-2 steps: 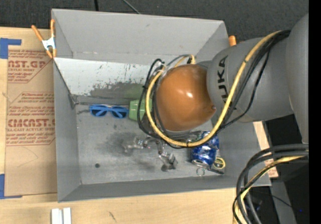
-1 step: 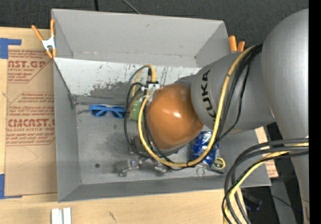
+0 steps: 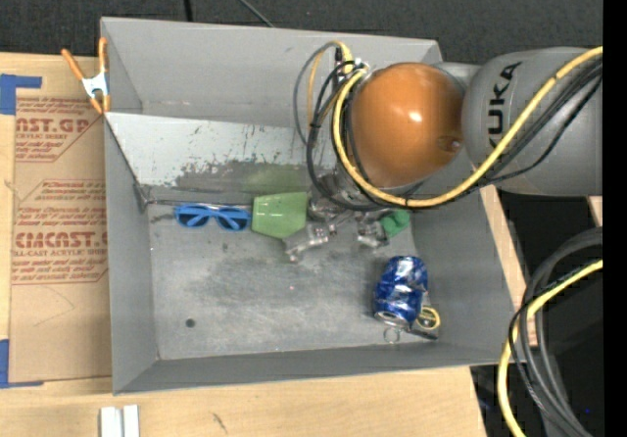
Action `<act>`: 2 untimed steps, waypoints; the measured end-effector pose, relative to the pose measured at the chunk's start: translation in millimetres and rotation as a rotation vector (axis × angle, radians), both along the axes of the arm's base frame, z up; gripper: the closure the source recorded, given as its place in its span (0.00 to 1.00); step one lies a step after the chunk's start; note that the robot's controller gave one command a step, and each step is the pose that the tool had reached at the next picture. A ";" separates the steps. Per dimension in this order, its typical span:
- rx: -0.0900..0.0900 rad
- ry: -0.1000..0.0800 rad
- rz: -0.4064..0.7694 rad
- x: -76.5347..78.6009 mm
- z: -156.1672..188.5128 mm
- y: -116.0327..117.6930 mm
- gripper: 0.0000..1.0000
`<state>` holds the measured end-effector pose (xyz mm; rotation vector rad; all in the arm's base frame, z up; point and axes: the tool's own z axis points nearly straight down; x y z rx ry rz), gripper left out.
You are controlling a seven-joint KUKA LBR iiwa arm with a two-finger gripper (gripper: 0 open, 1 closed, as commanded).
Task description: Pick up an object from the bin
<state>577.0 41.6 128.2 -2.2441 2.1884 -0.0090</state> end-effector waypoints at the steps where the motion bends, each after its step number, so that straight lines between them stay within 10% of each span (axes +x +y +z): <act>1: 0.002 0.013 0.314 -74.2 -14.6 21.8 0.00; 2: 0.001 0.003 0.251 17.5 22.4 34.8 0.00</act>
Offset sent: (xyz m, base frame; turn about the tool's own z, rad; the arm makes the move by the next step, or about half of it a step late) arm -0.0724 0.0195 -0.0133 -0.3135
